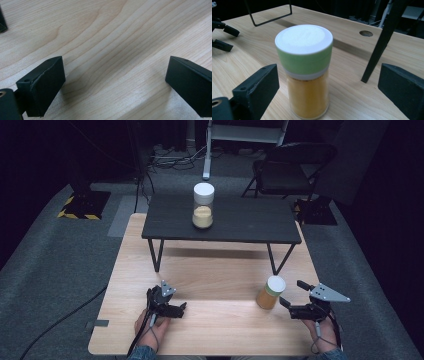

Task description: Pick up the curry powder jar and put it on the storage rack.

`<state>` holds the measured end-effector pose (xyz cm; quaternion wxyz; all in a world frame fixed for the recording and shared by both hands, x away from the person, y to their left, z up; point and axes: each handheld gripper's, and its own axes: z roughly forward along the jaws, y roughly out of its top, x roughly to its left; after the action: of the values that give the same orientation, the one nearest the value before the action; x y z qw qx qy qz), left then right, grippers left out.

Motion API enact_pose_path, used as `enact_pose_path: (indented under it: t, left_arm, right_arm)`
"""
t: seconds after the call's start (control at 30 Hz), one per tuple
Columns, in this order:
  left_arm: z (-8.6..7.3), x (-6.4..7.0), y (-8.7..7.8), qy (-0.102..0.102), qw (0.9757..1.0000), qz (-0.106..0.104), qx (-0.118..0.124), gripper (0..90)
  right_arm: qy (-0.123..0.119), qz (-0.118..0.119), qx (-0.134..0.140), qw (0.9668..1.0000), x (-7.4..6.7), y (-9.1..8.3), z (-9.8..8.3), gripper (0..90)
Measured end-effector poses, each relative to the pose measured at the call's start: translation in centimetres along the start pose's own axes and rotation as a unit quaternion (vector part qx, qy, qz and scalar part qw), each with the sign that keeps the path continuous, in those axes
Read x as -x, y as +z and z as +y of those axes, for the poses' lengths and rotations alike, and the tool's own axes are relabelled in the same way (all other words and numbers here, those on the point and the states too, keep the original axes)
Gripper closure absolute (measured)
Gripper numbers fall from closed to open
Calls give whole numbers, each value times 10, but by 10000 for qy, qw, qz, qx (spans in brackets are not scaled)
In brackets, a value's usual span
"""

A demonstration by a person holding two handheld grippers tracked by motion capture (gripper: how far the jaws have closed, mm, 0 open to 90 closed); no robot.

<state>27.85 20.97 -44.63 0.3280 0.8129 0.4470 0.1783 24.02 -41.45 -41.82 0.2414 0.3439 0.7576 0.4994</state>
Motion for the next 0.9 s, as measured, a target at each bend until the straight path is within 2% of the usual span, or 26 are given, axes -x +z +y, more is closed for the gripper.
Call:
enact_pose_path:
  t: [0.6, 0.83, 0.9]
  left_arm:
    - [-1, 2, 0, -30, 10000, 31, 8, 23]
    - [-1, 2, 0, -37, 10000, 31, 3, 23]
    - [-1, 2, 0, -37, 10000, 31, 2, 23]
  right_arm:
    - [-35, 423, -30, 9991, 4, 36, 10, 67]
    - [-14, 547, -143, 9984, 6, 47, 12, 128]
    - [48, 604, -156, 9980, 10, 49, 10, 201]
